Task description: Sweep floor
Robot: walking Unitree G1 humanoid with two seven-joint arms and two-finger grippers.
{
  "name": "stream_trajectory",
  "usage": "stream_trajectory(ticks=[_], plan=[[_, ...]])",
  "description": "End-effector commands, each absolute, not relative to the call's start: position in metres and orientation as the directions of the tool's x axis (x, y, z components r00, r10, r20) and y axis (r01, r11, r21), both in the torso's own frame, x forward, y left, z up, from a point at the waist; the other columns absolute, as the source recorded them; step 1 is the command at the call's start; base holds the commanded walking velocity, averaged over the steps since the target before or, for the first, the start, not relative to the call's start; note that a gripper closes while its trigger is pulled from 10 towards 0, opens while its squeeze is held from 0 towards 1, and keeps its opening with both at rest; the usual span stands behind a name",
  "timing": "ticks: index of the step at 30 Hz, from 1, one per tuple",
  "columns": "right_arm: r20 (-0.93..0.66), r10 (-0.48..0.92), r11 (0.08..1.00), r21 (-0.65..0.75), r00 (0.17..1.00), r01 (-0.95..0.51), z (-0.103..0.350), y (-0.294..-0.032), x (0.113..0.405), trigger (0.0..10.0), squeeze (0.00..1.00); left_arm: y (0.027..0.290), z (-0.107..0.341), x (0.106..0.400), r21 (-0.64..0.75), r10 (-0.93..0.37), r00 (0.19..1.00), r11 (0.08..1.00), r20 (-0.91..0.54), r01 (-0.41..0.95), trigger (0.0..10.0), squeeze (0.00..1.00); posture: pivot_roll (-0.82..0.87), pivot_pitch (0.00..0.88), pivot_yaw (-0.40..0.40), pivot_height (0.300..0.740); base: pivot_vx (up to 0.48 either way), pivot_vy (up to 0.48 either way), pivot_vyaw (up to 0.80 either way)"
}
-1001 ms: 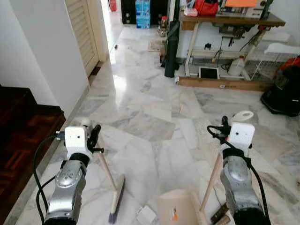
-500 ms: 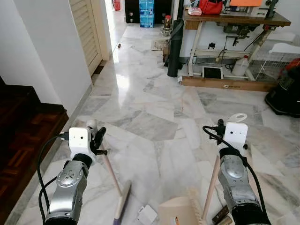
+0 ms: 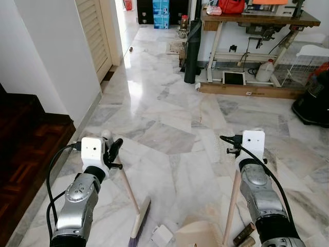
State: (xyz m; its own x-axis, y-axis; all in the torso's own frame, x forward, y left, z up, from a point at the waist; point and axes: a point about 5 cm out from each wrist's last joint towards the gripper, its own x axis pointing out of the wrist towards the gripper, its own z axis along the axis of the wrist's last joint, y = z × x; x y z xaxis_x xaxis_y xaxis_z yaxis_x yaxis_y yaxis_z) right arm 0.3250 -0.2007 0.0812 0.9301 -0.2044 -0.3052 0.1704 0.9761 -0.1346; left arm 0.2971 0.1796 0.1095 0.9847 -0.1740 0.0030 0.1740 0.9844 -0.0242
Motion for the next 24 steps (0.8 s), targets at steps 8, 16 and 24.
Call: stream_trajectory(ticks=[8,16,24], plan=[[-0.509,-0.160,0.986,-0.131,0.846,0.107,0.070,-0.202,0.316,10.0,0.00,0.178,0.115,0.304,-0.034,-0.205,0.979,0.978,0.016,0.205,10.0,0.00,-0.06,0.000,0.014,0.740,0.000,0.000,0.00],[-0.589,-0.119,0.990,-0.135,0.799,0.048,0.066,-0.199,0.309,10.0,0.00,0.176,0.114,0.304,-0.039,-0.218,0.976,0.975,0.013,0.219,10.0,0.00,-0.06,0.000,0.011,0.740,0.000,0.000,0.00],[-0.473,-0.099,0.987,-0.155,0.876,0.027,0.078,-0.193,0.317,10.0,0.00,0.180,0.116,0.305,-0.022,-0.179,0.983,0.983,0.031,0.180,10.0,0.00,-0.06,0.000,0.009,0.740,0.000,0.000,0.00]])
